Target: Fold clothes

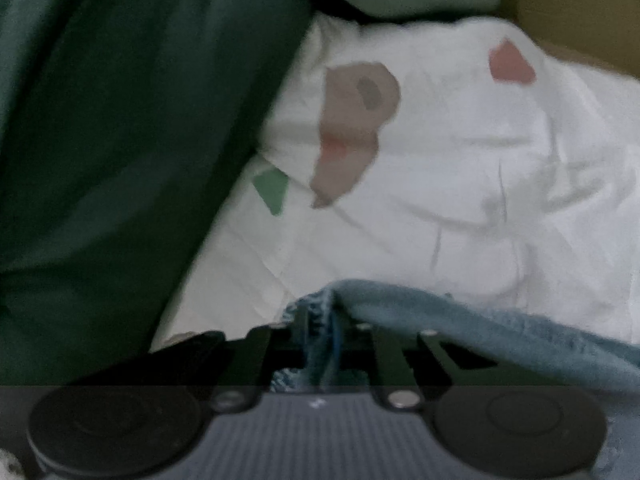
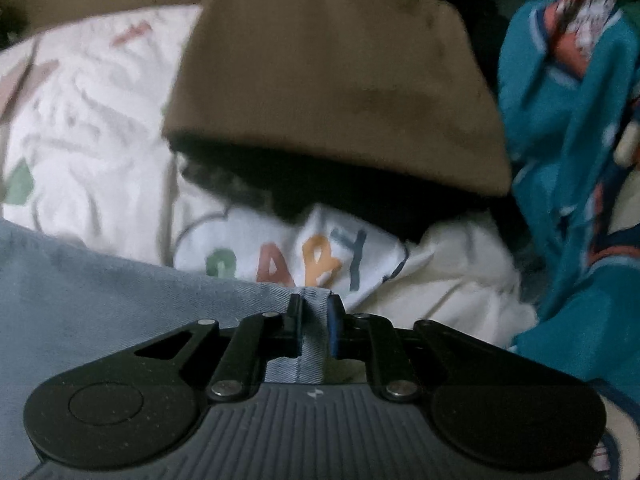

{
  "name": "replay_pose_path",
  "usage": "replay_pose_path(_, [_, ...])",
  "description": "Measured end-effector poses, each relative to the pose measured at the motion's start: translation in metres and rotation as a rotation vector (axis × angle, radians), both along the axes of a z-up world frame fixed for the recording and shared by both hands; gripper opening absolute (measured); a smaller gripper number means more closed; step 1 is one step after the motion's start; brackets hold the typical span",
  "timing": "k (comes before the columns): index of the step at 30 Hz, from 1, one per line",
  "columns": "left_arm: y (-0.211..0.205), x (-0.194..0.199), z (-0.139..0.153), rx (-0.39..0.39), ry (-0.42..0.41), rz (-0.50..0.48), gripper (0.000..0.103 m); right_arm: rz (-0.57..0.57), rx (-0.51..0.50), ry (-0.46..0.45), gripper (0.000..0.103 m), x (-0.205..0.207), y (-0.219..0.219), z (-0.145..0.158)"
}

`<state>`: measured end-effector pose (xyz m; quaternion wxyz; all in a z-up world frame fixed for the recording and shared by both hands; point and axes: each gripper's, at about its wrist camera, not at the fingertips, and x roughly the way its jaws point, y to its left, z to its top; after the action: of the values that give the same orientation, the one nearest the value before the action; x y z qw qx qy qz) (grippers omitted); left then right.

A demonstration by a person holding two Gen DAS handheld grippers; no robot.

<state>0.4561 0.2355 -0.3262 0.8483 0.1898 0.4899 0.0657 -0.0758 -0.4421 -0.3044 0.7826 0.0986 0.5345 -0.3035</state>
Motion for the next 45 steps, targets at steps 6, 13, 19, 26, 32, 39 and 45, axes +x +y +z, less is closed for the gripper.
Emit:
replay_pose_path(6, [-0.009, -0.002, 0.013, -0.001, -0.014, -0.029, 0.020, -0.007, 0.013, 0.030, 0.012, 0.005, -0.002, -0.007])
replay_pose_path(13, [-0.043, -0.022, 0.044, -0.076, -0.030, -0.180, 0.045, -0.036, 0.022, 0.024, 0.018, 0.000, -0.004, 0.005])
replay_pose_path(19, [-0.090, -0.043, 0.059, -0.148, 0.014, -0.406, 0.050, -0.030, -0.004, -0.016, 0.031, -0.007, 0.003, 0.026])
replay_pose_path(26, [-0.148, -0.065, 0.047, -0.199, 0.151, -0.726, 0.051, 0.083, 0.073, -0.108, 0.038, 0.012, 0.020, 0.036])
replay_pose_path(32, [-0.184, -0.085, 0.026, -0.158, 0.235, -0.931, 0.050, 0.238, 0.184, -0.175, 0.039, 0.049, 0.054, 0.032])
replay_pose_path(39, [-0.210, -0.098, 0.002, -0.107, 0.322, -1.111, 0.049, 0.376, 0.234, -0.195, 0.040, 0.088, 0.091, 0.024])
replay_pose_path(45, [-0.224, -0.100, -0.011, -0.136, 0.412, -1.187, 0.040, 0.527, 0.229, -0.176, 0.040, 0.121, 0.116, 0.015])
